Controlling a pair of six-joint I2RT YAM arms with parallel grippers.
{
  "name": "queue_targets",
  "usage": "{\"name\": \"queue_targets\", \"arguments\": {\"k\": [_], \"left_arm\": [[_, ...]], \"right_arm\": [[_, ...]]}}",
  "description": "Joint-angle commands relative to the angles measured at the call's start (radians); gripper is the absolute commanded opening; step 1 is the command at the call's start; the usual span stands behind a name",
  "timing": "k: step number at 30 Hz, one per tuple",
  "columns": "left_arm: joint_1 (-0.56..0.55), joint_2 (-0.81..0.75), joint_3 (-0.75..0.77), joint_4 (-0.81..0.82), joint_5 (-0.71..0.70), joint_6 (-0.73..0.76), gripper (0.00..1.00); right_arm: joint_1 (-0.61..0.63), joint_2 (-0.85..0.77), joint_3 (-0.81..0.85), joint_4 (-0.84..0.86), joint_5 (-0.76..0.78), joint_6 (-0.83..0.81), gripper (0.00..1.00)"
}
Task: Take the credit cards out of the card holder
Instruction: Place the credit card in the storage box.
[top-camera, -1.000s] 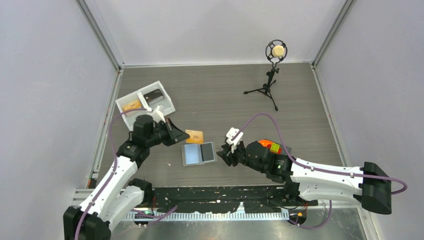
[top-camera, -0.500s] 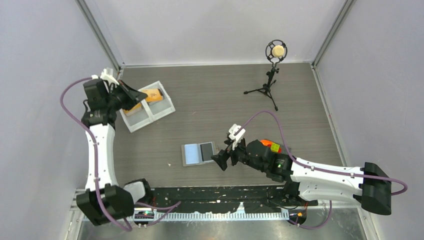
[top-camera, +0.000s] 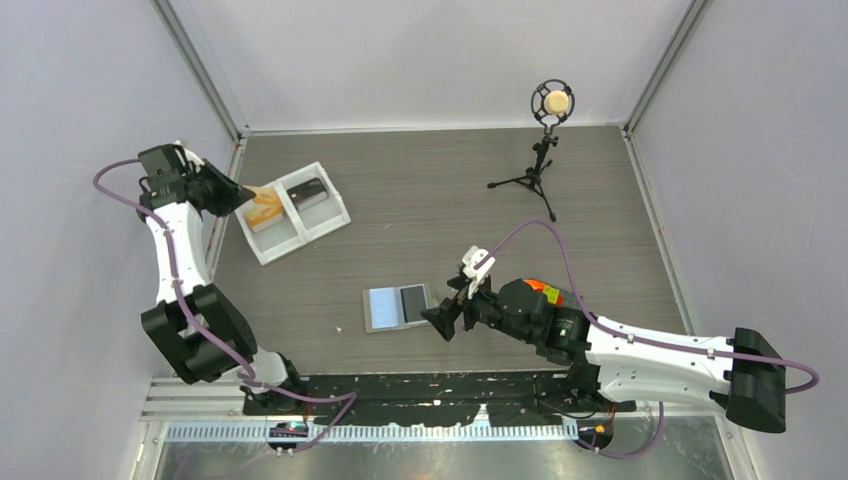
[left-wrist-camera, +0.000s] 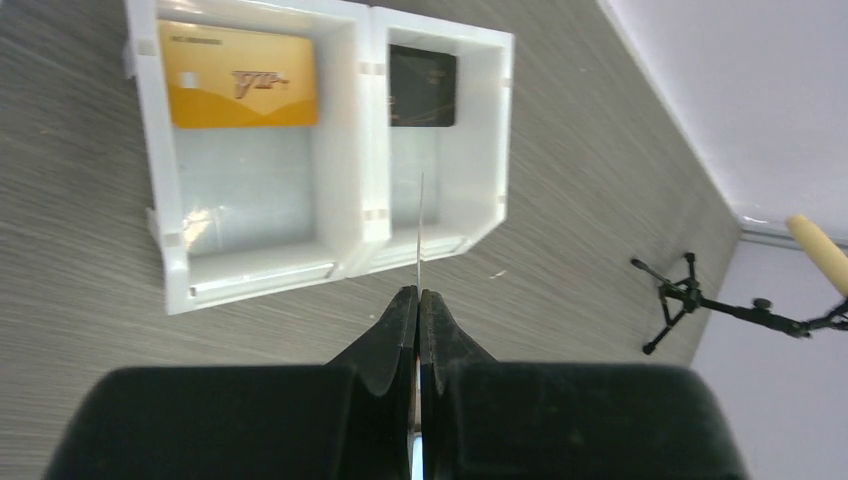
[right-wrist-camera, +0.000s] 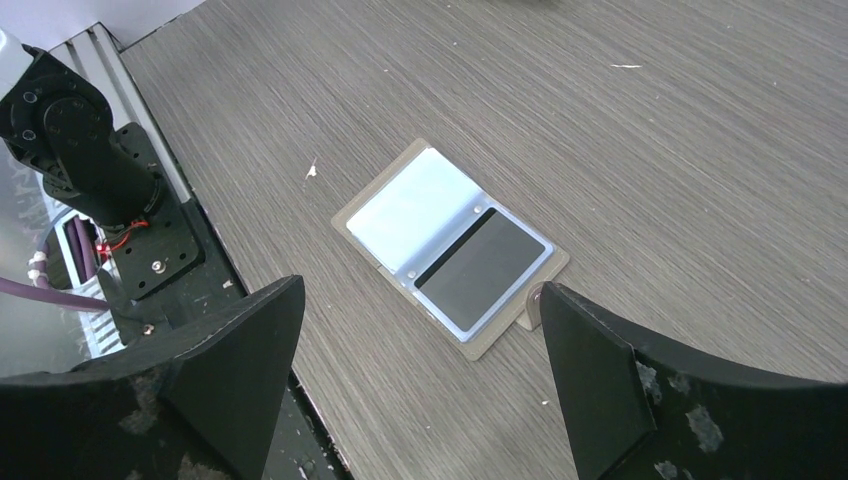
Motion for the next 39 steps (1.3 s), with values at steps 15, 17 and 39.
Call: {"name": "queue_targets", "arguments": {"k": [15,17,39], "left_arm": [[0.006,0.274,0.119,0.151,-0.153,0.106,0.0],[0.007,0.304,0.142,0.141,-0.145,0.108,0.0],[-0.034,0.437,0.212,0.144,-0.191,0.142,0.05]], "right_arm": [[-0.021,0.006,0.014,0.055,0.022,-0.089,0.95],[-0.025,0.019,0.019,0.06,0.016,-0.085,0.95],[-0.052,0.048,0.042,0.049,0.016,-0.085,0.95]]}}
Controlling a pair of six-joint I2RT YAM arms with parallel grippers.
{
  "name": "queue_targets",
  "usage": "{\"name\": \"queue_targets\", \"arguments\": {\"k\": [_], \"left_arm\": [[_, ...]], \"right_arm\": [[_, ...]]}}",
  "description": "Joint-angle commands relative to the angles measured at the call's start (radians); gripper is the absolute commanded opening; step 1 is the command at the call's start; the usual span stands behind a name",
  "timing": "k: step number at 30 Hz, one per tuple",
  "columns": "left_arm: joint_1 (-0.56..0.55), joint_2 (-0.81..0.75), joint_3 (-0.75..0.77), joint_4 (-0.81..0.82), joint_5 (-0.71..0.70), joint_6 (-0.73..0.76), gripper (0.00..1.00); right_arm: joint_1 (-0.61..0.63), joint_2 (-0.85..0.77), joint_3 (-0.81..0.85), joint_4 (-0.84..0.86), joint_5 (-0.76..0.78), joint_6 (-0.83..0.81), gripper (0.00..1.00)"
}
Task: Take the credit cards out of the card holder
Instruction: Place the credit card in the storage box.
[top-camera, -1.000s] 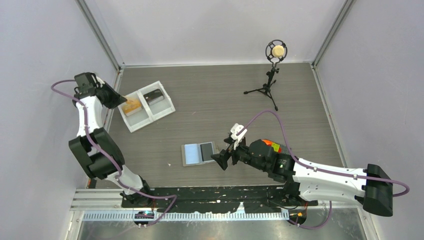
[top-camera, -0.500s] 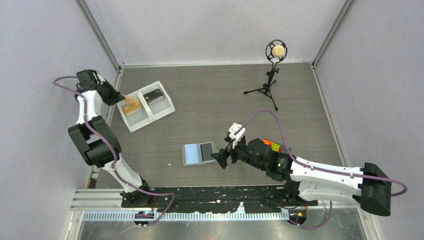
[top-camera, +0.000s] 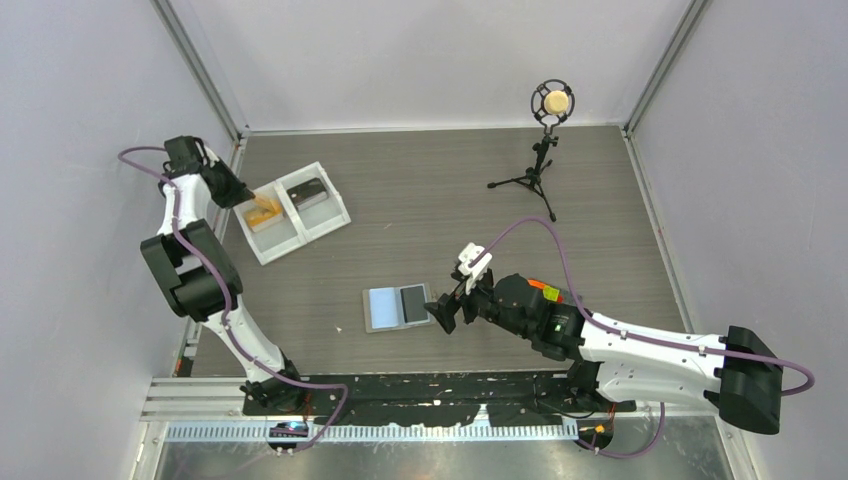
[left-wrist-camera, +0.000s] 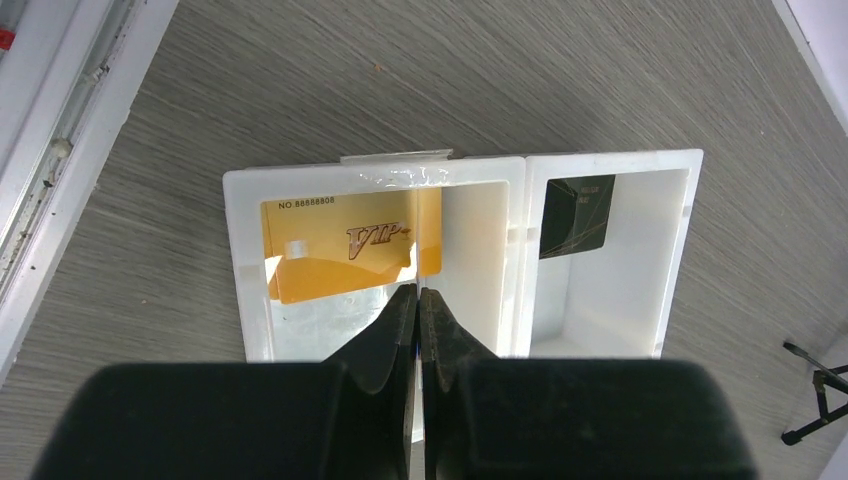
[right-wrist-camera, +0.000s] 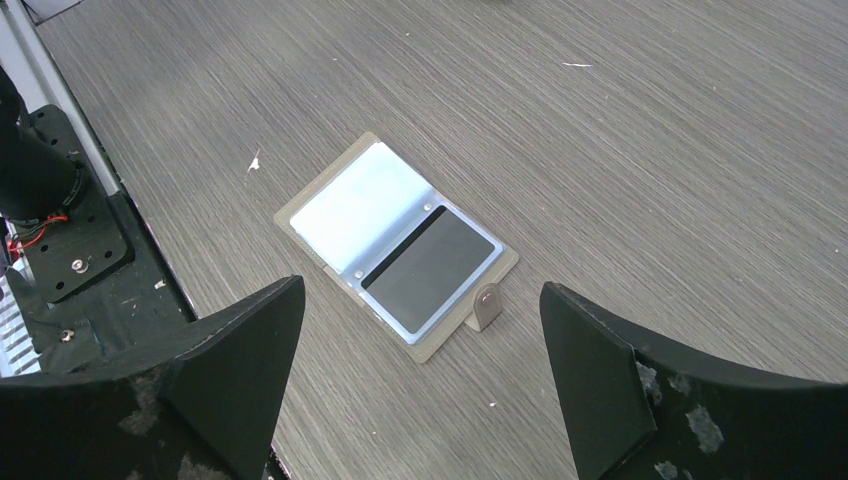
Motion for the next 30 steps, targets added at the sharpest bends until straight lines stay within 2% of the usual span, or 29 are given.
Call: {"name": "queue_targets", "arguments": {"k": [1,9,17,30], "left_arm": [[-0.005,0.009,0.035,0.039,-0.026,0.02,0.05],[-0.007,0.029,0.054,0.018,-0.054,0.026,0.09],[-0.008,0.052,0.064,-0.002,-0.069,0.031,0.19],[-0.017,0.073,0.098,-0.037,-0.108,0.061,0.23]], "right_arm": [[-0.004,0.006,0.041,0.032,0.01,0.006,0.95],[-0.006,0.009,0.043,0.033,0.013,0.005,0.95],[-0.01,0.003,0.039,0.034,0.016,0.006,0.95],[-0.015,-0.015,0.023,0.043,0.027,0.011,0.95]]}}
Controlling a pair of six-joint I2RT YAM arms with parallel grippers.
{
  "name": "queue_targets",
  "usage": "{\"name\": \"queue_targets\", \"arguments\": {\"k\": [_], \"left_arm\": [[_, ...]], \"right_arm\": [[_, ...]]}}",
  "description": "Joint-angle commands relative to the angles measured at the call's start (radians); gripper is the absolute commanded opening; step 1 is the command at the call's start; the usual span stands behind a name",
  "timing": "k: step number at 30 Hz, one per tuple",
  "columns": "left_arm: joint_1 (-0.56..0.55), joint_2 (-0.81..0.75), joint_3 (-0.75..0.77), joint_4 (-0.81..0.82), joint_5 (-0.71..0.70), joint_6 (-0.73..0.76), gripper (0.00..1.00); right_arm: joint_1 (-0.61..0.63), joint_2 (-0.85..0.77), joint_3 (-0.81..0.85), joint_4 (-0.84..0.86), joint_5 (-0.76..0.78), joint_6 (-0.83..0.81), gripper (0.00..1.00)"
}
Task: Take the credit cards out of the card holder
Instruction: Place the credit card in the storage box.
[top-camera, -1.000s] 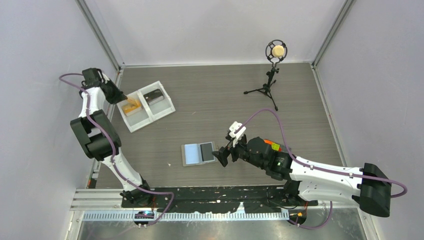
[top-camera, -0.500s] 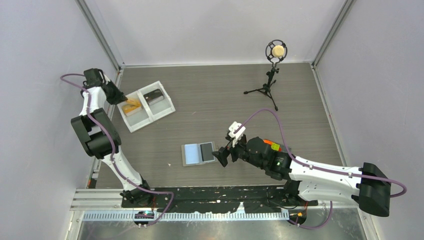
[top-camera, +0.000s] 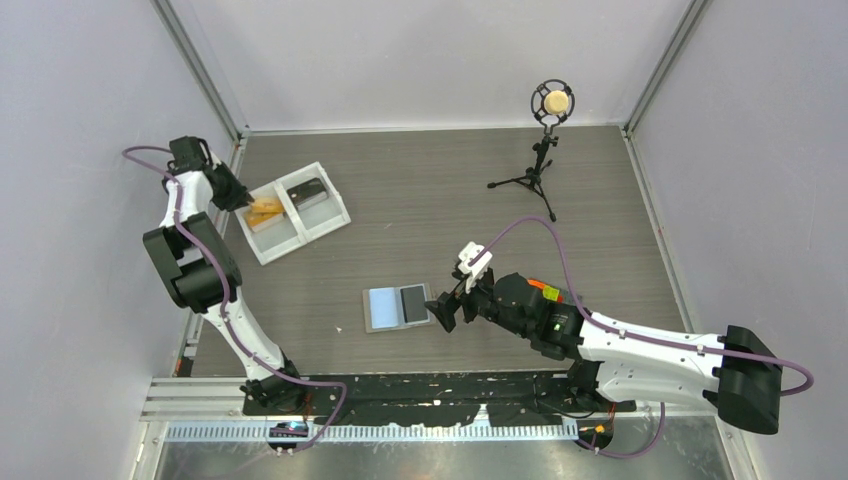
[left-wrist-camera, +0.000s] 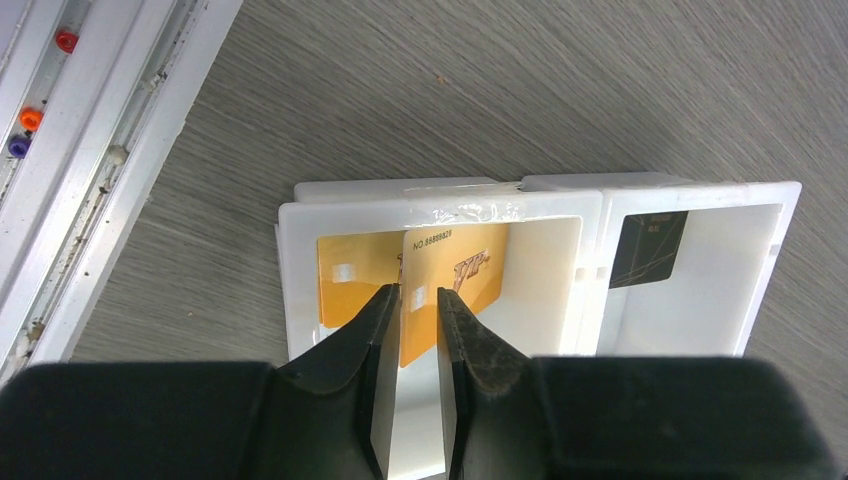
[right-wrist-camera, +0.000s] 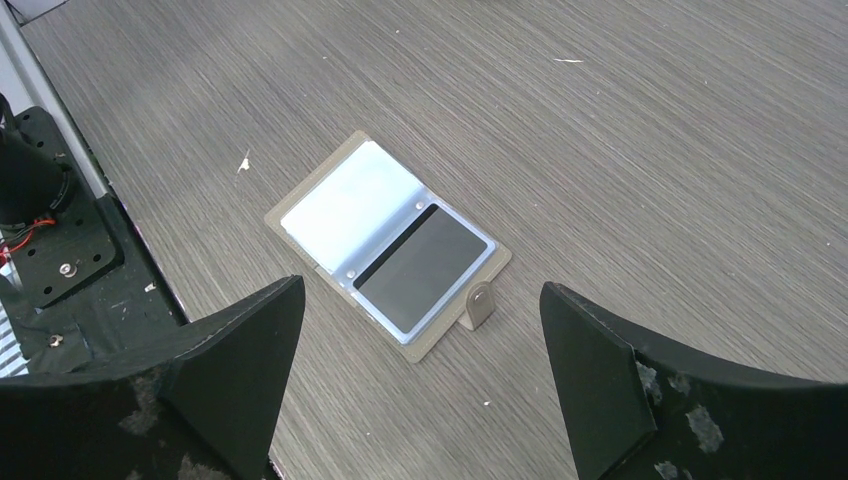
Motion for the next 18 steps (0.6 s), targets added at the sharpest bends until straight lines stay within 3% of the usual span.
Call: {"name": "queue_targets", "arguments": {"k": [1,18], "left_arm": [[-0.006,-0.001,0.05,-0.012,-0.026,0.025,0.23],[-0.038,-0.074,0.082,-0.077,-0.08,0.002,0.31]], "right_arm": [[-0.005,-0.023,0.023,0.043,0.018,0.01,0.95],[-0.007,-0.022,0.039,0.009,0.032,0.049,0.95]]}}
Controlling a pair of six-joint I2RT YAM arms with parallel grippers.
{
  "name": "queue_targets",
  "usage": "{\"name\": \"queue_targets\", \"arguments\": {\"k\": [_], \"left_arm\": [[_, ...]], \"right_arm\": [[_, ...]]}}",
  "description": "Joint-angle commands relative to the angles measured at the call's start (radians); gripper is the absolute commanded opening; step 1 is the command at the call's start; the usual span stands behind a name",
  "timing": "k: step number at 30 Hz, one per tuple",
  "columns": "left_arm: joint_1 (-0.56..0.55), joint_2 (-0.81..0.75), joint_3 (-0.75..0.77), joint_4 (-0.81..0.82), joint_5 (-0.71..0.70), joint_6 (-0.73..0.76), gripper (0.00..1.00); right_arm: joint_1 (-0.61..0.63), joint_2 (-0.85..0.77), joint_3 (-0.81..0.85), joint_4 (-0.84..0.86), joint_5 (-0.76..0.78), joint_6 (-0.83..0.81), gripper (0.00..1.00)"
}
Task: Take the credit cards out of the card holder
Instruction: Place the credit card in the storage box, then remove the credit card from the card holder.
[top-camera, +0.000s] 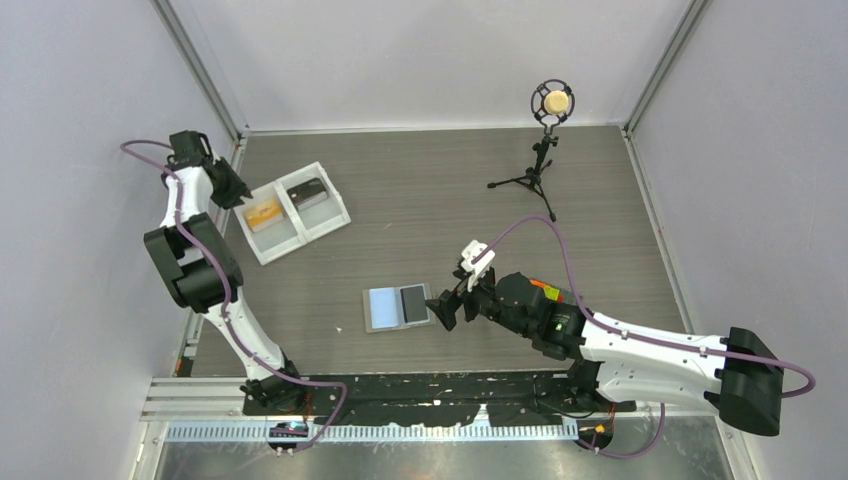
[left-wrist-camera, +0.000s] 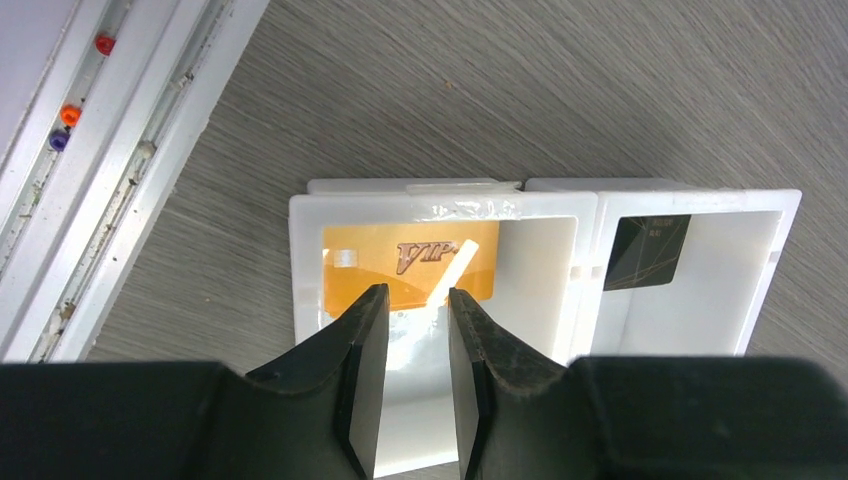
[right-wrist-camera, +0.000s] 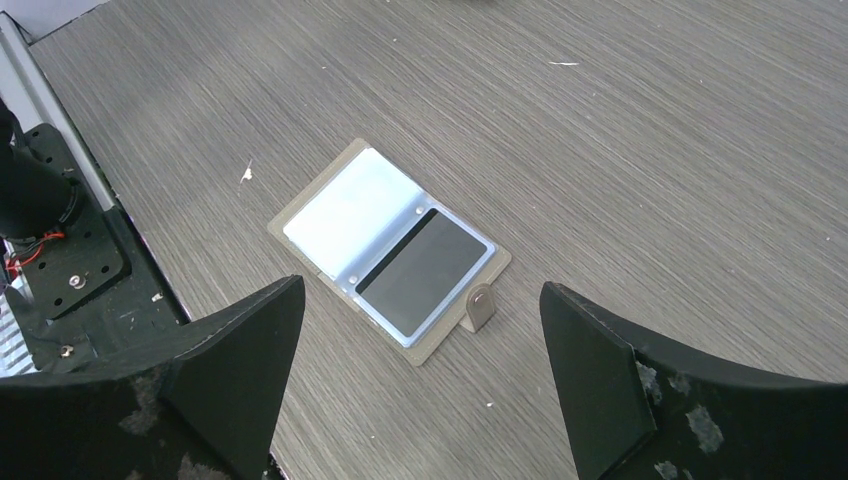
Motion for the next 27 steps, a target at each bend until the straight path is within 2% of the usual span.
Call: {"name": "queue_targets", "arguments": {"k": [1,8,12,15,18,24,27], "left_arm": [[-0.029,-0.087,0.034,-0.039,-0.022,-0.005,0.31],[-0.077,-0.235,-0.002,-0.155,0.012,-0.031,0.31],[-0.113,-0.376,-0.148,-0.127,0.132,-0.062,0.32],[-0.164,-0.473,-0.257,-0.111,0.157,-0.046,0.33],[-0.238,-0.576,-0.373,-0.104,0.204,-0.036,0.33],[-0.476,-0.75,-0.623,-0.051,0.256,-0.073,0.34],[-0.569,-0.82,-0.751,0.037,0.296,-0.142,0.34]], "right_arm": [[-0.003,-0.003,0.047,0.004,0.036,0.05,0.96],[-0.003,0.061,0.135,-0.131,0.148,0.186,0.95],[-0.004,0.085,0.163,-0.182,0.18,0.239,0.95],[-0.006,0.095,0.17,-0.192,0.204,0.279,0.95],[-0.01,0.104,0.175,-0.223,0.193,0.313,0.97],[-0.012,0.126,0.168,-0.225,0.171,0.362,1.0],[-0.014,0.147,0.158,-0.208,0.148,0.392,0.95]]}}
